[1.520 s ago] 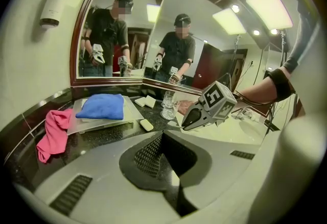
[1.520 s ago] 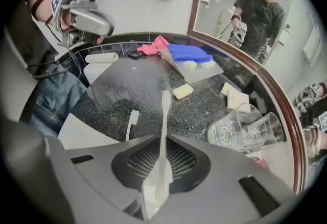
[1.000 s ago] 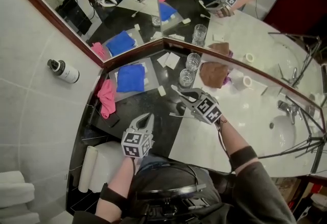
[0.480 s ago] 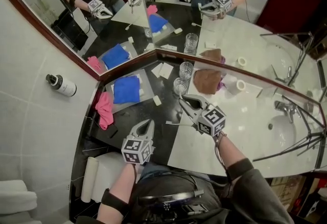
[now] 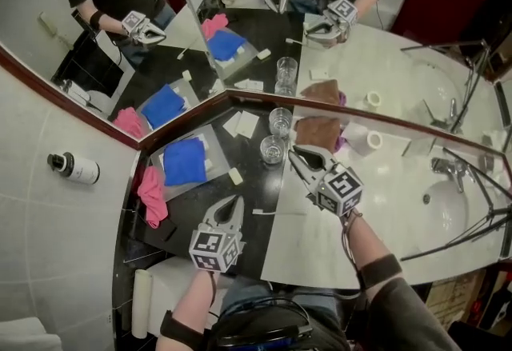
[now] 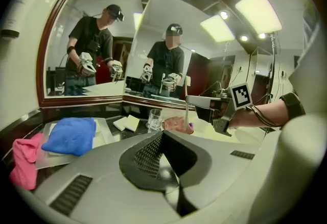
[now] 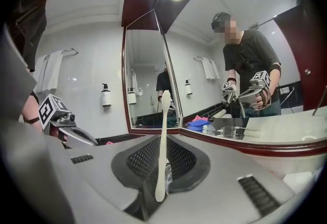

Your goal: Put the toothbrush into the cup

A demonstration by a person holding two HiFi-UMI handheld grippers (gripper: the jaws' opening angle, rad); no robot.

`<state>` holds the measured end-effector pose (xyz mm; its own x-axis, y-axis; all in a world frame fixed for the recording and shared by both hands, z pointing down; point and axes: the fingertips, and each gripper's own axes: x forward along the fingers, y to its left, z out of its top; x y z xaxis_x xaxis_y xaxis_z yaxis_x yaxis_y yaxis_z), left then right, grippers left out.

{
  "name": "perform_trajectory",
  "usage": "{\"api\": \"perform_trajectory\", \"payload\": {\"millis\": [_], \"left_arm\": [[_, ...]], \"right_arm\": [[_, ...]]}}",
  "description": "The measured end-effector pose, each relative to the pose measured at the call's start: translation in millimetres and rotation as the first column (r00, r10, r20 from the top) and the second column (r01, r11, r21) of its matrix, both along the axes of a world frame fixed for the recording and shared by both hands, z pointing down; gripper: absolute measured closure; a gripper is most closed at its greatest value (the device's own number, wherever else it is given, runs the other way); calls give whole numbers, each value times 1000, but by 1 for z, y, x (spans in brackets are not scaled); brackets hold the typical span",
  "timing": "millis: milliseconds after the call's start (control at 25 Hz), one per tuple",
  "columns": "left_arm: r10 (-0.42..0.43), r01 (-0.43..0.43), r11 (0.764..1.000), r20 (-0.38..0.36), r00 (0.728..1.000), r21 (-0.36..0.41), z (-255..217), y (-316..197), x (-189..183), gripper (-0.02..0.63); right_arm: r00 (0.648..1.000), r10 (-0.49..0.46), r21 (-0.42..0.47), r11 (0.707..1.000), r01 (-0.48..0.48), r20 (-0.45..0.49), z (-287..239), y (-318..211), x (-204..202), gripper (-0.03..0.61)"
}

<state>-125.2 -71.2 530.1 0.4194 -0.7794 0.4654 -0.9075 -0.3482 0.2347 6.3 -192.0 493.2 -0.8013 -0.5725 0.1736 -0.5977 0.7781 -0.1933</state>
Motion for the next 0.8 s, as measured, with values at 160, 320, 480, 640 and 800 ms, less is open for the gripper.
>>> {"api": "perform_trajectory", "payload": {"millis": [160,320,480,640,800], "left_arm": [[34,-34,999,9,999,25,10,-33,15,612],[53,-54,998,14,998,37,24,-58,26,612],[55,-56,997,21,998,51,36,-78,32,612],[54,-57,996,33,998,67,41,-93,31,612],[48,-50,996,33,998,76,46,-103,28,612]], "right_arm": [[999,38,37,999,-39,4,6,-45,15,518],[999,50,70,996,-51,9,16,-81,19,518],[998,52,94,994,-54,22,23,-108,16,518],[999,41,119,992,-44,32,23,-123,8,518],[998,42,124,991,-47,40,27,-132,0,518]]}}
